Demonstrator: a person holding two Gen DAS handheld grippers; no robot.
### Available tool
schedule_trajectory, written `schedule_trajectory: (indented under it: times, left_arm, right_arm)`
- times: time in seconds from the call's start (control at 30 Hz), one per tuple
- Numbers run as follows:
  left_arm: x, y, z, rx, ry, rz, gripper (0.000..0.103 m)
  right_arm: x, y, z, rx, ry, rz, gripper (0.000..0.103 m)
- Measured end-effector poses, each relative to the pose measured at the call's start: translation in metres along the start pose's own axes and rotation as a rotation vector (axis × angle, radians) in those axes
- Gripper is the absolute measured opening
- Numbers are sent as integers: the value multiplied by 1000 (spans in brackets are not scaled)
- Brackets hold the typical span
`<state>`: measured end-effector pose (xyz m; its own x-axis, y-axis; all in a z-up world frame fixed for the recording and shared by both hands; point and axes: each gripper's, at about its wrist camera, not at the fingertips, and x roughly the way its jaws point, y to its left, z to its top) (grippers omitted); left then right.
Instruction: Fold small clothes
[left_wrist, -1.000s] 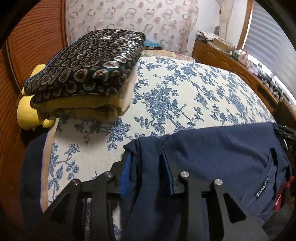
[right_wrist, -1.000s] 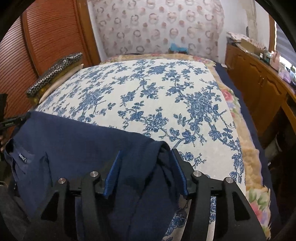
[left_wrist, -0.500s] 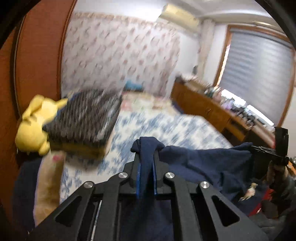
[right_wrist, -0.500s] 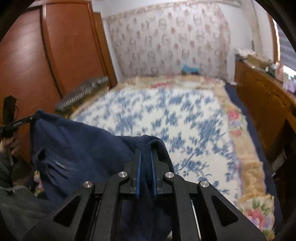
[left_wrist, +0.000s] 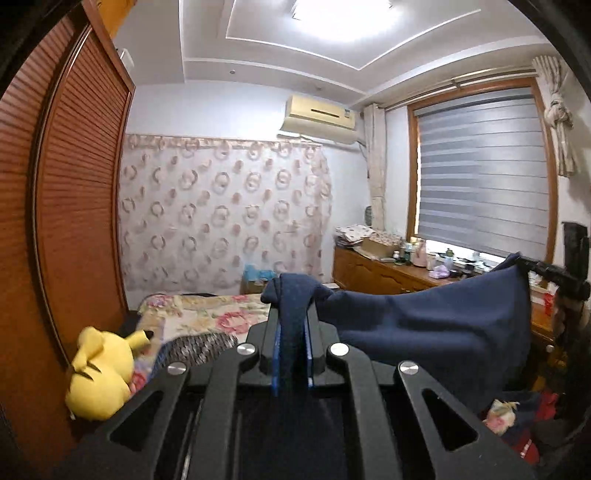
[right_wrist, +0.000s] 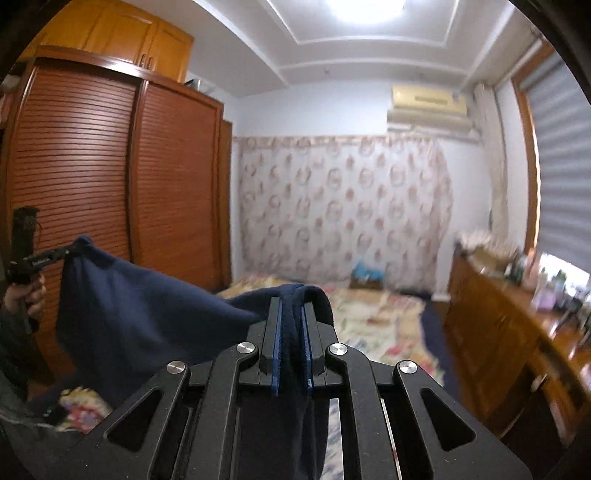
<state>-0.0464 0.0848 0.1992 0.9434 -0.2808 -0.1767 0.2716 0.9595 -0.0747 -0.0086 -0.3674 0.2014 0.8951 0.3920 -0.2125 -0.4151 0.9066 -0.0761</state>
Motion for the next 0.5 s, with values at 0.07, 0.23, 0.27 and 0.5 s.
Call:
schedule_trajectory:
  times: [0.07, 0.23, 0.27, 0.5]
  left_arm:
    - [30, 7, 11, 12, 18, 20, 7]
    - [152, 29, 0, 50, 132, 90, 14]
    - [178, 34, -9, 55, 164, 98, 15]
    - [320, 66, -104, 44, 480, 123, 29]
  right_arm:
    - [15, -11, 18, -16, -5, -20, 6]
    - [115, -51, 38, -33, 106, -94, 7]
    - [143, -59, 32, -38, 138, -115, 8]
    - [327, -127, -82, 55, 462, -252, 23]
